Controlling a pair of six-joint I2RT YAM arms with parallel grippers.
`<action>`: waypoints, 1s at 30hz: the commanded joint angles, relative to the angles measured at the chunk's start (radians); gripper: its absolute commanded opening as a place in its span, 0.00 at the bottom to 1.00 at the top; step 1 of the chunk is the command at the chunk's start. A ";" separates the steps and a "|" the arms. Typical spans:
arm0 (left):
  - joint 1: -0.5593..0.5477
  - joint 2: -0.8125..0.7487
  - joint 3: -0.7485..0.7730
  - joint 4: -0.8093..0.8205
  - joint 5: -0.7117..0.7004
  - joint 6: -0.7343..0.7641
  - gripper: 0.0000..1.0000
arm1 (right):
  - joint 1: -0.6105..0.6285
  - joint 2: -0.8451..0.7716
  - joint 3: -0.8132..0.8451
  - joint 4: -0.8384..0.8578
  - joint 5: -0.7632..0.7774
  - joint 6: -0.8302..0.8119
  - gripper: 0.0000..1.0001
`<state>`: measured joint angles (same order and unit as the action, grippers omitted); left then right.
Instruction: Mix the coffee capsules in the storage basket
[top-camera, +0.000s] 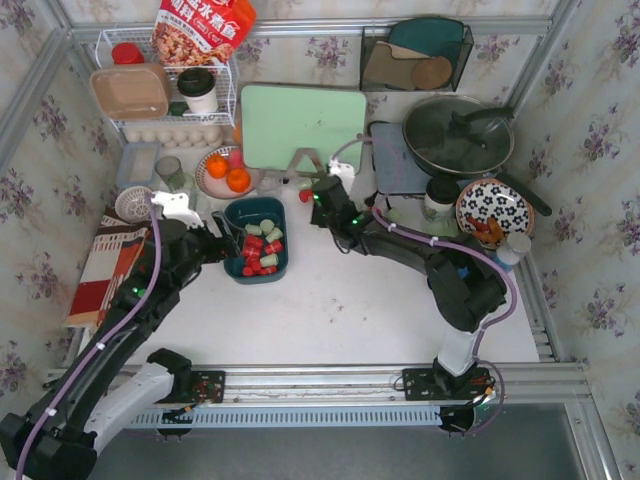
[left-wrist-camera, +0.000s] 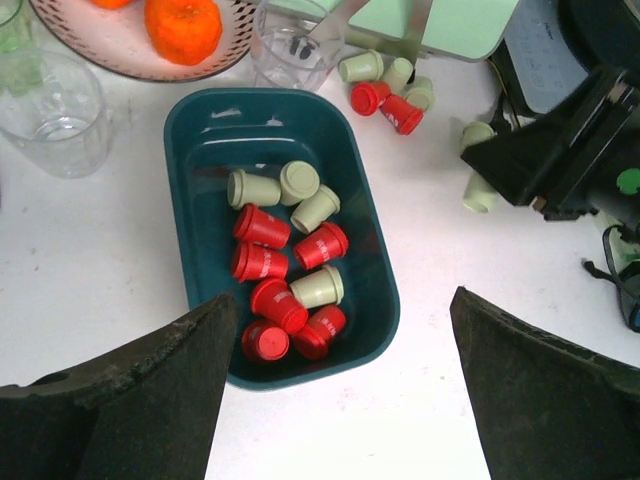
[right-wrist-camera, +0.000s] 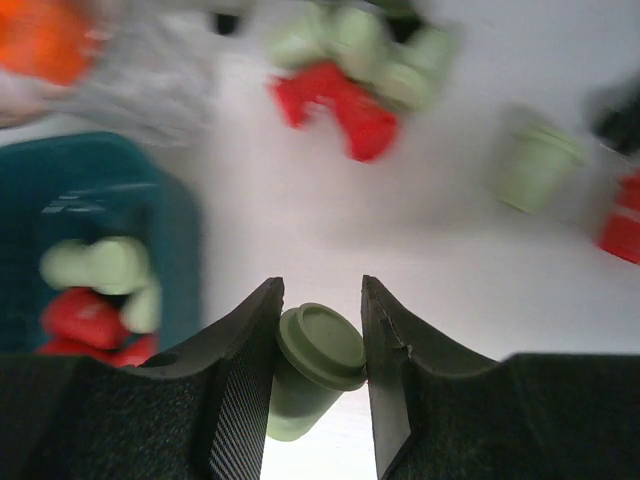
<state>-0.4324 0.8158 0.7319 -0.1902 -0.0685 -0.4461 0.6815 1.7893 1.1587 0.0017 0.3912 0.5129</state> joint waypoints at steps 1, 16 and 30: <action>0.000 -0.049 0.003 -0.089 -0.033 0.027 0.89 | 0.089 0.039 0.115 0.044 -0.023 -0.049 0.38; 0.000 -0.111 -0.037 -0.161 -0.103 0.068 0.90 | 0.237 0.244 0.271 0.064 -0.086 -0.106 0.65; 0.000 0.018 -0.007 -0.124 -0.006 0.054 0.90 | 0.160 -0.011 -0.005 0.125 0.112 -0.175 0.67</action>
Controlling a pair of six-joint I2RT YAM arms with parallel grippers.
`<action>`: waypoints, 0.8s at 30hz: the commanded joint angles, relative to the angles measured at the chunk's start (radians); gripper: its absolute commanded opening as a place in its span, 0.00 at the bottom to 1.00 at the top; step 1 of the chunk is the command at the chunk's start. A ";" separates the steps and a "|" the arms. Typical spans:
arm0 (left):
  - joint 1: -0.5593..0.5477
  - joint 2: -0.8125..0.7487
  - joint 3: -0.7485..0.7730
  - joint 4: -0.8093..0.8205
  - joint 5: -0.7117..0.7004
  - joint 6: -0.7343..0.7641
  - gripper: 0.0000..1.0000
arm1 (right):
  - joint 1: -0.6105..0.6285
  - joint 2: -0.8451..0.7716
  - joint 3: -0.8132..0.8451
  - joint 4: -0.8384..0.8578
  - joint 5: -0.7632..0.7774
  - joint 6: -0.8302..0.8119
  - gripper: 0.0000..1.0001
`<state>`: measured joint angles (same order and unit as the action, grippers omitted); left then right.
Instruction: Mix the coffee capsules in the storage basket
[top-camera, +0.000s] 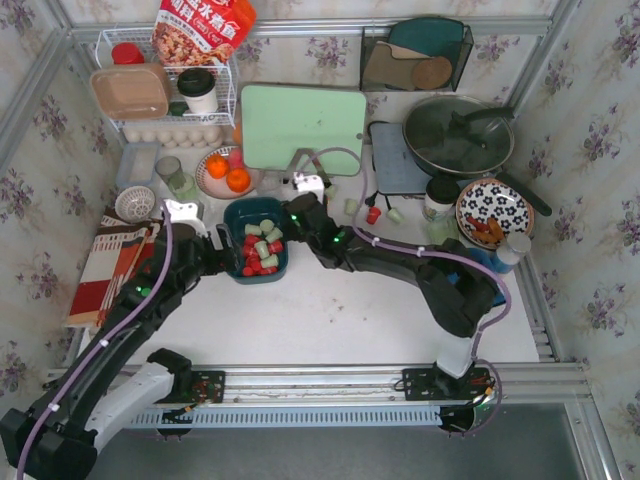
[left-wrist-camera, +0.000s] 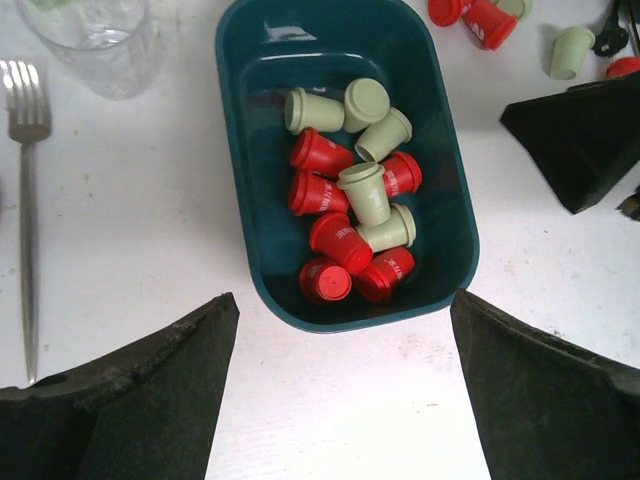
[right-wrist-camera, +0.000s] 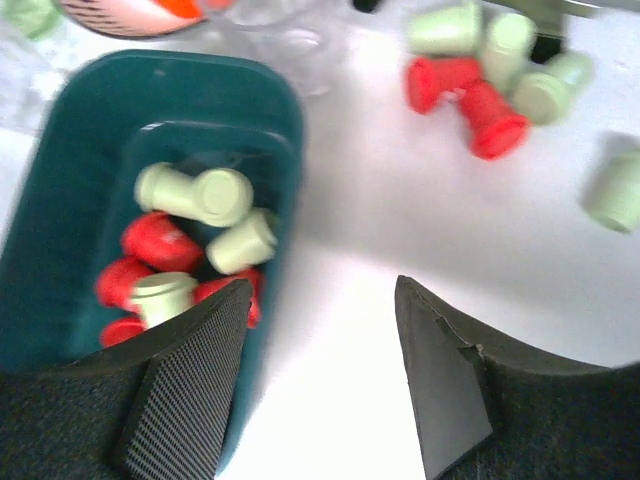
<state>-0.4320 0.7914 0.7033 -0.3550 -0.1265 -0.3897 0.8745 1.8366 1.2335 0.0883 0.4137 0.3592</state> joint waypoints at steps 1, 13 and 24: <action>0.000 0.058 0.028 0.043 0.062 -0.007 0.89 | -0.044 -0.090 -0.119 0.052 0.099 -0.024 0.66; -0.026 0.250 0.161 0.058 0.094 -0.037 0.89 | -0.280 -0.232 -0.368 0.225 0.078 -0.056 0.65; -0.079 0.347 0.252 0.026 0.069 -0.020 0.89 | -0.477 -0.006 -0.251 0.205 0.000 -0.006 0.63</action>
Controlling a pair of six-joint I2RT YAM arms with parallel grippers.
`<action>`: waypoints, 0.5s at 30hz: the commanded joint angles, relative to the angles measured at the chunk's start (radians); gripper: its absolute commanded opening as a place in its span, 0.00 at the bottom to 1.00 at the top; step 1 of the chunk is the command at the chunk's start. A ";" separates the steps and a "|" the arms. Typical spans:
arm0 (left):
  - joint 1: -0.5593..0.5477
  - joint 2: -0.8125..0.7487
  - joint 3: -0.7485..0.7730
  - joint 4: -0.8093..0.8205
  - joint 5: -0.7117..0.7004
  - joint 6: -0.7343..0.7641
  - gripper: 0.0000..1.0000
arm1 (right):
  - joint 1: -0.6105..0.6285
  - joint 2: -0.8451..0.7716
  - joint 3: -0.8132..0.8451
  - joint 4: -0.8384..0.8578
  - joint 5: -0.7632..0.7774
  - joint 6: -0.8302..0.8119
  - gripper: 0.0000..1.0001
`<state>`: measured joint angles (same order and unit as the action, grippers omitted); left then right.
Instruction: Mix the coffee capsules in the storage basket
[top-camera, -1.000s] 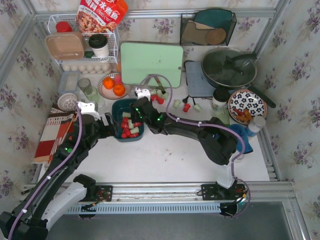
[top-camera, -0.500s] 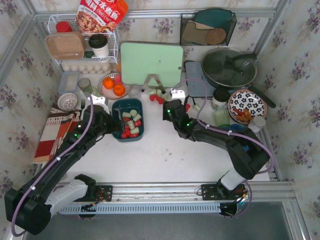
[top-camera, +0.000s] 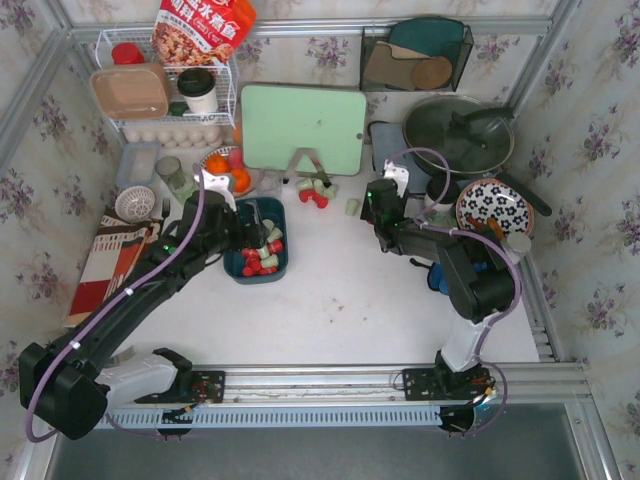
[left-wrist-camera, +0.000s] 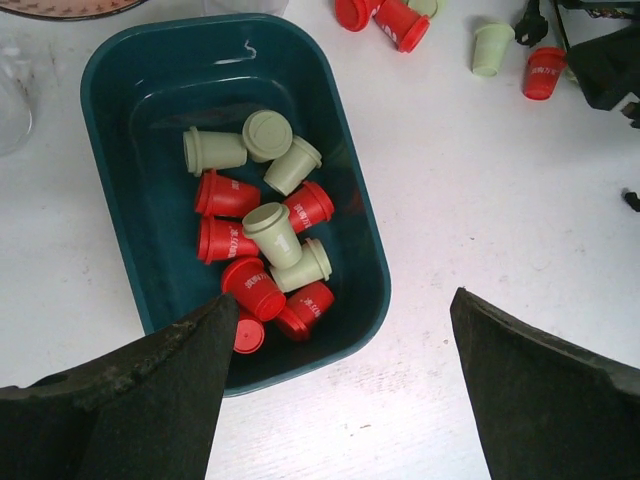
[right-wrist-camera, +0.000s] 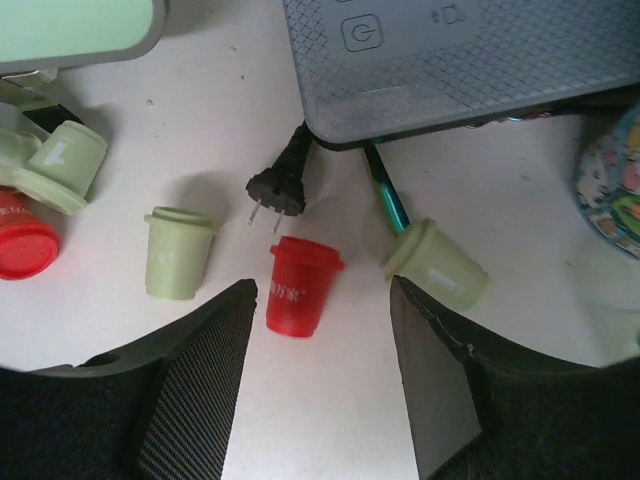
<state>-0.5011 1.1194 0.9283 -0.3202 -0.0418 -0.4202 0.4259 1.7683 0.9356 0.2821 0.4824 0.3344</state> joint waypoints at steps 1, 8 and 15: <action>-0.013 0.026 0.033 -0.012 -0.016 0.014 0.89 | -0.035 0.083 0.063 0.007 -0.082 0.018 0.63; -0.025 0.036 0.049 -0.023 -0.022 0.029 0.89 | -0.040 0.148 0.112 0.001 -0.122 0.036 0.62; -0.027 0.015 0.024 -0.026 -0.032 0.031 0.89 | -0.040 0.204 0.131 -0.048 -0.101 0.062 0.60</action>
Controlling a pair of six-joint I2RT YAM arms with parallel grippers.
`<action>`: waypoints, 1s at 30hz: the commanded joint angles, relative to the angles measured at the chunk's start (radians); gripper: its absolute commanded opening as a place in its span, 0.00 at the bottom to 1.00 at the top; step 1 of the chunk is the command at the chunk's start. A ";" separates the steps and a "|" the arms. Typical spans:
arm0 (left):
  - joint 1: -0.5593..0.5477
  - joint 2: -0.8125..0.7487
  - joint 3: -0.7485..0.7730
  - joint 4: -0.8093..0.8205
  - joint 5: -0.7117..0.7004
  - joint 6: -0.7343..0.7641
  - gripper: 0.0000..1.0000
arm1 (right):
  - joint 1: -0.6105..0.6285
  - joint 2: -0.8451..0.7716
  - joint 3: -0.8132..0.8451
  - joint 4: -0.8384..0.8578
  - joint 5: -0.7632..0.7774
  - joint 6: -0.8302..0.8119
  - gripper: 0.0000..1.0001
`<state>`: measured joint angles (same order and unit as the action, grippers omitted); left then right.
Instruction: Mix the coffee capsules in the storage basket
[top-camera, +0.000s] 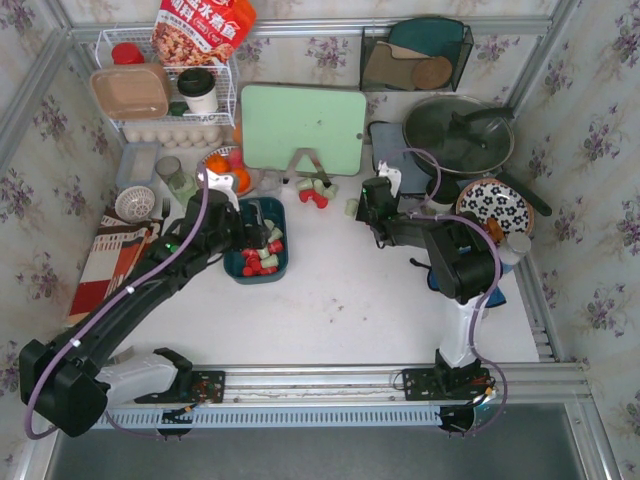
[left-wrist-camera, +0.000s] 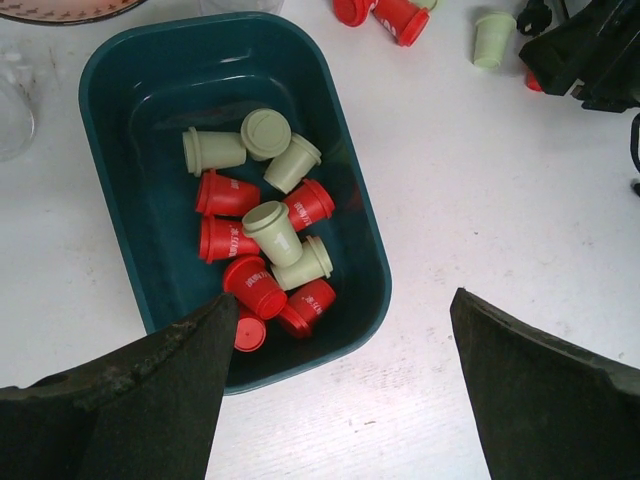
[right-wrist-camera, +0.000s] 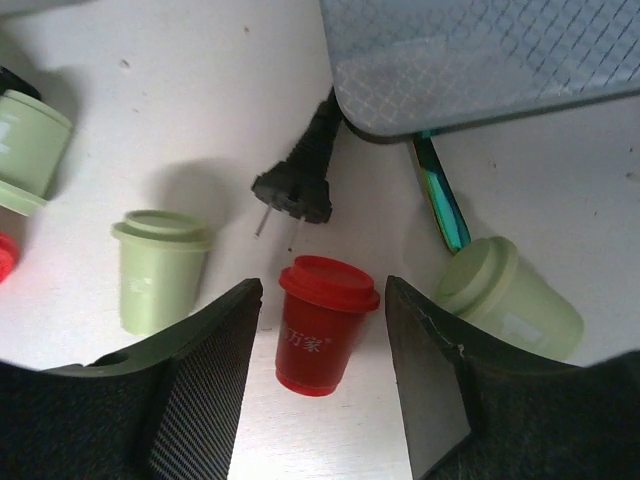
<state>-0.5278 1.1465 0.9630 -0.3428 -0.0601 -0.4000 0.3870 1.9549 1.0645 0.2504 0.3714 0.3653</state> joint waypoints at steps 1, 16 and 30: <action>0.000 -0.015 -0.016 -0.002 -0.014 0.010 0.89 | -0.002 0.024 0.002 -0.019 0.010 0.034 0.60; 0.000 -0.066 -0.064 -0.001 -0.042 0.011 0.89 | -0.001 -0.045 -0.049 -0.012 -0.023 0.040 0.34; 0.000 -0.108 -0.106 0.012 -0.070 0.020 0.89 | 0.307 -0.243 -0.026 0.007 -0.168 -0.004 0.32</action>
<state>-0.5285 1.0523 0.8642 -0.3462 -0.1120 -0.3927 0.5888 1.7271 0.9955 0.2329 0.2562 0.3794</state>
